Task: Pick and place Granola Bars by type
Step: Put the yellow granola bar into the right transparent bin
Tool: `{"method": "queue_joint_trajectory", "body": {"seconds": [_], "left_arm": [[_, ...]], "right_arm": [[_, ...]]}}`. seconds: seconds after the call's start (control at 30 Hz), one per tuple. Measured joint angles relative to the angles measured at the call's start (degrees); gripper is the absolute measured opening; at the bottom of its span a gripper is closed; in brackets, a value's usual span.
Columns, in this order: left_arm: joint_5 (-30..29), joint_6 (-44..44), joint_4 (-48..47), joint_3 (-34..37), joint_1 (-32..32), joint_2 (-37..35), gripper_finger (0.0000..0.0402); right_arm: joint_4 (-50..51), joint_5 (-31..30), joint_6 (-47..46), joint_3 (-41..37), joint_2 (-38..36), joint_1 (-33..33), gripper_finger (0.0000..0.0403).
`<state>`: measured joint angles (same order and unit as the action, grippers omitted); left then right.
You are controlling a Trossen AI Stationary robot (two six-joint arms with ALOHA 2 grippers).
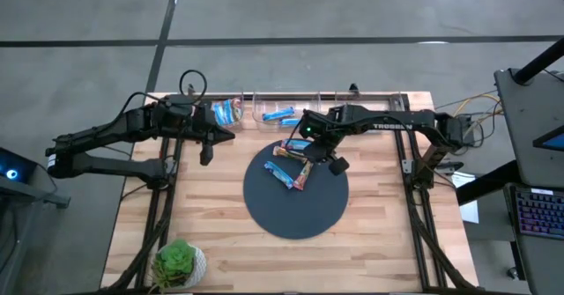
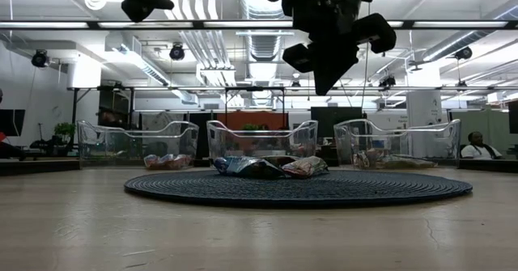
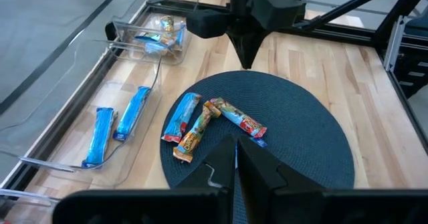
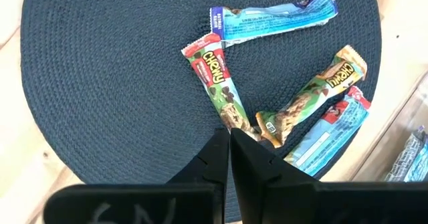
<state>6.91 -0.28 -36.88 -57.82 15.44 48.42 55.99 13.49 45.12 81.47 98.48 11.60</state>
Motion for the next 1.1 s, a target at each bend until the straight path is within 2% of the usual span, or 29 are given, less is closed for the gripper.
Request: {"method": "queue_joint_trajectory", "body": {"seconds": [0.67,0.87,1.1], "left_arm": [[-0.9,0.5,0.1,0.0,0.0,0.5,0.0000],[-0.8,0.5,0.2,0.0,0.0,1.9,0.0000],[-0.8,0.7,3.5,0.0,0.0,4.0,0.0000]], "right_arm": [[0.3,0.0,-4.0,0.5,-0.5,-0.3,0.0008],[0.1,0.3,-13.1,2.2,-1.9,-0.3,0.0008],[-4.9,1.6,-22.5,2.0,-9.1,-1.3,0.0008]]}}
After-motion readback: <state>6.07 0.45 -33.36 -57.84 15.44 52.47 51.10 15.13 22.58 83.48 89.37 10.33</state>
